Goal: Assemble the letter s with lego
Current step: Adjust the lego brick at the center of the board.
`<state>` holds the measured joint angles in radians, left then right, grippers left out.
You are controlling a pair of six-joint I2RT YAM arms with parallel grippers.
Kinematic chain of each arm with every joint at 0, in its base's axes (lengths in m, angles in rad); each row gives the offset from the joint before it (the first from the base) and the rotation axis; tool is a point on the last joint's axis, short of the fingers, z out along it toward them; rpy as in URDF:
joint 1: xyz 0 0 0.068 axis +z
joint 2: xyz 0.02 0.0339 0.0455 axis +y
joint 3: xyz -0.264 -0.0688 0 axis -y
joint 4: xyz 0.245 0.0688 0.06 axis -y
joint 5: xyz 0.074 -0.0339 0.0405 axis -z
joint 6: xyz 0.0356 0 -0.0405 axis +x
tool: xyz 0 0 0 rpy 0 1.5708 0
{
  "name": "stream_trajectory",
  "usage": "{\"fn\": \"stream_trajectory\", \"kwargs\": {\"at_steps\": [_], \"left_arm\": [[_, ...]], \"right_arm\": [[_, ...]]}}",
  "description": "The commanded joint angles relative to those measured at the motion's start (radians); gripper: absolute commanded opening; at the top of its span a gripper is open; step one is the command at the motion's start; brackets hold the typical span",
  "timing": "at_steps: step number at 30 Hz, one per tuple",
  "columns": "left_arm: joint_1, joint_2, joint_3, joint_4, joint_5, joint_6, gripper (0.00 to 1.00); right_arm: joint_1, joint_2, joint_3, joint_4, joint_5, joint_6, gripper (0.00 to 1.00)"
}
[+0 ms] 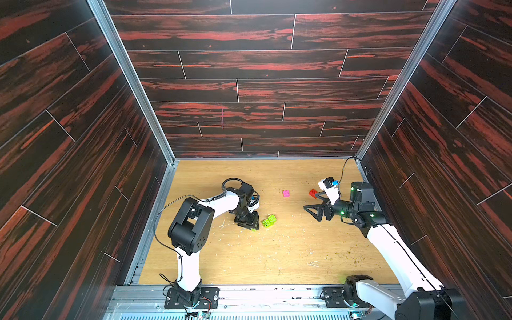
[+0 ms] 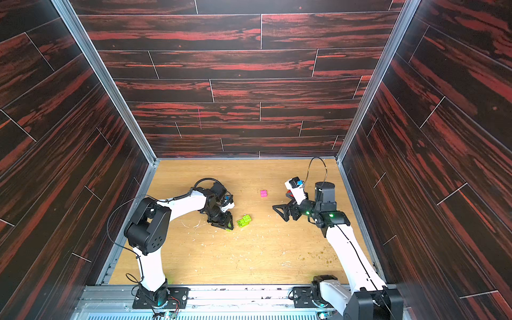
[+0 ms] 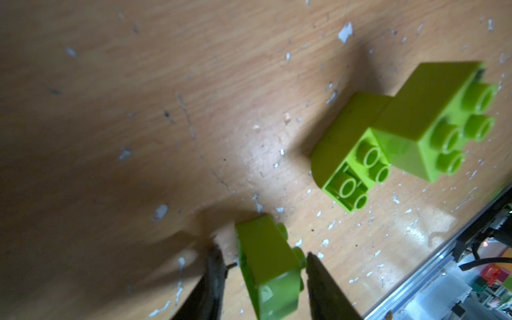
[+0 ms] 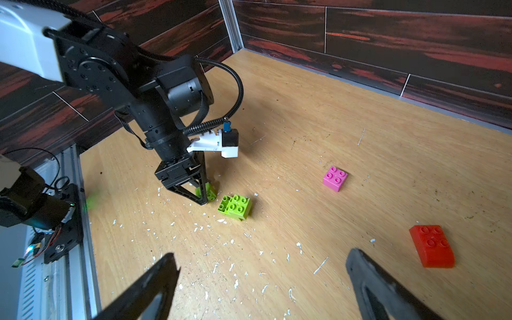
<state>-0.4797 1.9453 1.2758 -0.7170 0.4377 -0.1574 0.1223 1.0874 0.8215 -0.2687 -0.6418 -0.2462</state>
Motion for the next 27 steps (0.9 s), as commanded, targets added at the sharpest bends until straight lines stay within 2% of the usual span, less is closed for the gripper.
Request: {"fn": "stream_trajectory", "kwargs": {"at_steps": [1,7,16,22,27], "left_arm": [[0.015,-0.008,0.037,-0.073,-0.05,0.037,0.53],[0.02,-0.011,0.084,-0.127,-0.101,0.065,0.56],[0.021,-0.008,0.104,-0.17,-0.137,0.094,0.42],[0.021,-0.006,0.127,-0.218,-0.236,0.135,0.42],[0.018,-0.043,0.118,-0.188,-0.201,0.085,0.47]], "right_arm": [[-0.004,0.007,-0.004,-0.003,-0.015,0.001,0.98],[-0.005,0.001,-0.007,0.0,-0.011,0.001,0.98],[-0.005,-0.016,-0.019,0.001,-0.002,0.0,0.98],[-0.007,-0.016,-0.022,0.003,0.001,0.002,0.98],[-0.007,-0.013,-0.013,-0.003,-0.003,0.001,0.98]]}}
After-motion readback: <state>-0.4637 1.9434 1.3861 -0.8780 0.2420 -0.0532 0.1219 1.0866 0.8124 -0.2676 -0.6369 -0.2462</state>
